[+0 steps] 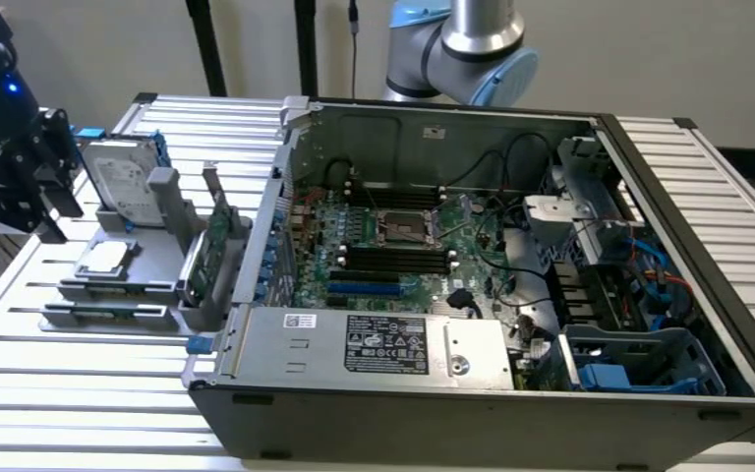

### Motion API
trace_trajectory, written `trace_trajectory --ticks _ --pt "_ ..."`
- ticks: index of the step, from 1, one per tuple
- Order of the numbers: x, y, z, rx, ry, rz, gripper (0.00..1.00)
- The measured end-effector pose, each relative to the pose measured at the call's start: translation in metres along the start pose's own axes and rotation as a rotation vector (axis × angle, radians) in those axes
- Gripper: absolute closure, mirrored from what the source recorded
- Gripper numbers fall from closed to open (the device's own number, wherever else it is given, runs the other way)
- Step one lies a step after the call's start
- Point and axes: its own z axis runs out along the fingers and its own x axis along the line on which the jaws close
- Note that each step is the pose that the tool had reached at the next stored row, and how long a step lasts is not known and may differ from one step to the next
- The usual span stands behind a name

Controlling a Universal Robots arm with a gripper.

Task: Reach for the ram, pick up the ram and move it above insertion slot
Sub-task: 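Pick up the ram and move it above insertion slot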

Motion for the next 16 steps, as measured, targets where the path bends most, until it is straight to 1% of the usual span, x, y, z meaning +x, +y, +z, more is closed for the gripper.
trace_trajectory --ticks 16 --pt "0.003 -0.0006 0.029 -0.0012 0.0003 -0.038 0.58"
